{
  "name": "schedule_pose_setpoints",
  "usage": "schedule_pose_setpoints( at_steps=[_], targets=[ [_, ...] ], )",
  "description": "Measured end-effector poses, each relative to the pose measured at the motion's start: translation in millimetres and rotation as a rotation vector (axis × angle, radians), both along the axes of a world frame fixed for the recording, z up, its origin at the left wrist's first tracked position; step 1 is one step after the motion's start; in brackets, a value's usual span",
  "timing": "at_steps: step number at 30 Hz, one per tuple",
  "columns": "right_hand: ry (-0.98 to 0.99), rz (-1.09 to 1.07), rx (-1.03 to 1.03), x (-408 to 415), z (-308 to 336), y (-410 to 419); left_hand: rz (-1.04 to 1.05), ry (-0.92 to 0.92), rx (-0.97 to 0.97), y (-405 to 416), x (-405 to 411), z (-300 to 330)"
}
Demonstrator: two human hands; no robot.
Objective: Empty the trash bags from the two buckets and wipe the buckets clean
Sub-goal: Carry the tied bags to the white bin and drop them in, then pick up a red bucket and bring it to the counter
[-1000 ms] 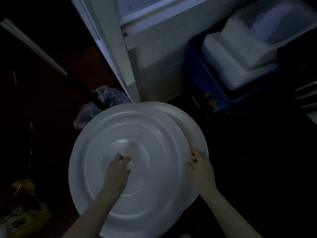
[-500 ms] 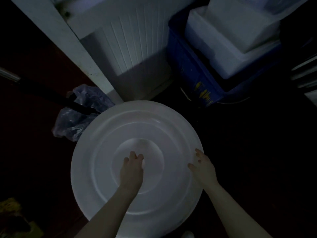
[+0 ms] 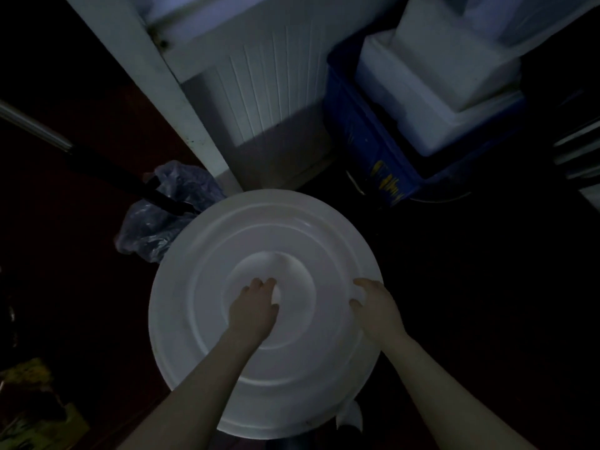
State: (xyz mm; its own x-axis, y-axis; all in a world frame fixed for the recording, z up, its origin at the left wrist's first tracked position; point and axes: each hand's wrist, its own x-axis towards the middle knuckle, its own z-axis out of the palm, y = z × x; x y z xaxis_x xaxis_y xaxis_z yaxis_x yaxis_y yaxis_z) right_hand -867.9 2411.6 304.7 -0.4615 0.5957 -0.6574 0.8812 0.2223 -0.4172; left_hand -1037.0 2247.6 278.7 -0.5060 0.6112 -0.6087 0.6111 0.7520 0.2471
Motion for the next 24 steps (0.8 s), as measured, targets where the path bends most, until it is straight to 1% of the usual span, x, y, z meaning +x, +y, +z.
schedule_pose_setpoints(
  at_steps=[3, 6, 8, 10, 13, 17, 20, 22, 24],
  targets=[
    [0.052, 0.113, -0.039, -13.3, 26.5, -0.1, 0.022, -0.004, -0.029, -8.2, -3.0, 22.7],
    [0.083, 0.27, -0.075, -26.3, 61.9, -1.6, 0.066, -0.034, -0.048, -18.4, -3.5, 52.2],
    [0.09, 0.395, -0.046, -33.8, 88.2, -4.7, 0.102, -0.073, -0.057, -27.0, -0.9, 81.6],
    [0.089, 0.53, -0.009, -39.5, 114.5, -12.6, 0.176, -0.118, -0.041, -40.8, 8.0, 115.5],
    [0.062, 0.736, 0.029, -43.8, 153.7, -38.7, 0.318, -0.087, 0.048, -75.4, 34.8, 166.9],
    [0.054, 1.028, 0.07, -40.2, 196.2, -98.8, 0.496, -0.045, 0.13, -142.7, 86.6, 218.7],
    [0.143, 1.207, 0.092, -29.0, 228.9, -163.0, 0.601, -0.026, 0.102, -206.4, 133.2, 249.8],
    [0.225, 1.347, 0.106, -19.4, 248.0, -215.7, 0.718, -0.025, 0.083, -256.6, 166.5, 268.4],
    [0.264, 1.497, 0.1, -8.8, 263.7, -275.7, 0.865, -0.008, 0.103, -311.2, 204.2, 284.9]
  ],
)
